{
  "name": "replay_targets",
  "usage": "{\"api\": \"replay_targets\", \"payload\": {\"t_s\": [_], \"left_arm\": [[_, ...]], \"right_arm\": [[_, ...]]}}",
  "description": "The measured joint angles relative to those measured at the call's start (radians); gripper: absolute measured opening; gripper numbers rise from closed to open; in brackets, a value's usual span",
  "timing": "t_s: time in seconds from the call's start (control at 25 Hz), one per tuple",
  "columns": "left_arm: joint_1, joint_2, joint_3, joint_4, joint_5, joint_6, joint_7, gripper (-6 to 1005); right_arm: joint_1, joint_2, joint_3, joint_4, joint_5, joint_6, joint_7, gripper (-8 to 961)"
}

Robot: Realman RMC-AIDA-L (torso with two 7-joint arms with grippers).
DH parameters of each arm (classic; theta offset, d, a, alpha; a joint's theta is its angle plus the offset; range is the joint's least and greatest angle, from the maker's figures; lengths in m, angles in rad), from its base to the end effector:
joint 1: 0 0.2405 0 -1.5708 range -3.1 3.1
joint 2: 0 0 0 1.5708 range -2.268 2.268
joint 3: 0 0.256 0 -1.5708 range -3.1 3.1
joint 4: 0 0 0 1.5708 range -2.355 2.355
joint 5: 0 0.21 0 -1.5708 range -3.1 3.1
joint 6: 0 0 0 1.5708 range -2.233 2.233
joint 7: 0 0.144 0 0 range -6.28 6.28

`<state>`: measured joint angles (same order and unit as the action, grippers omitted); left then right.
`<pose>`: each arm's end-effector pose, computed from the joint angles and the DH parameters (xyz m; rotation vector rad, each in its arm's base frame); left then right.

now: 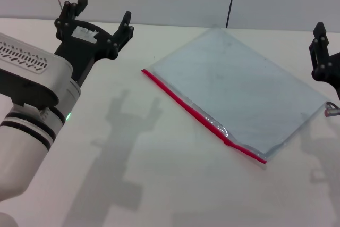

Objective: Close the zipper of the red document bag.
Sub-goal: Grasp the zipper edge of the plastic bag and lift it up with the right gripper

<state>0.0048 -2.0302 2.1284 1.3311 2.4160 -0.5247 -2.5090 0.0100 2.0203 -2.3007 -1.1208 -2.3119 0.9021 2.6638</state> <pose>-0.1939 0.3111 -0.0088 -1.7010 -0.2878 -0.5995 0.2224 0.2834 -0.0233 -1.5691 0.3906 0.7558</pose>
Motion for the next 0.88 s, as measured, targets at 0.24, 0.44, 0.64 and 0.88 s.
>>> {"api": "replay_targets", "payload": {"t_s": [0.24,0.44,0.64,0.88], "left_arm": [[-0.004,0.000,-0.001,-0.003,-0.028,0.000,0.005,875],[-0.004,0.001,-0.004,0.001,-0.031,0.000,0.010,872],[-0.003,0.001,-0.008,0.003,-0.031,0.000,0.021,869],[0.004,0.005,-0.029,0.024,-0.031,0.009,0.035,865]], "right_arm": [[0.008,0.000,-0.003,-0.003,0.030,-0.002,0.000,469],[0.011,0.000,-0.003,-0.004,0.031,-0.003,-0.003,571],[0.014,-0.003,0.007,-0.031,0.032,-0.074,-0.009,647],[0.015,-0.041,0.030,-0.129,-0.008,-0.304,-0.052,664]]}}
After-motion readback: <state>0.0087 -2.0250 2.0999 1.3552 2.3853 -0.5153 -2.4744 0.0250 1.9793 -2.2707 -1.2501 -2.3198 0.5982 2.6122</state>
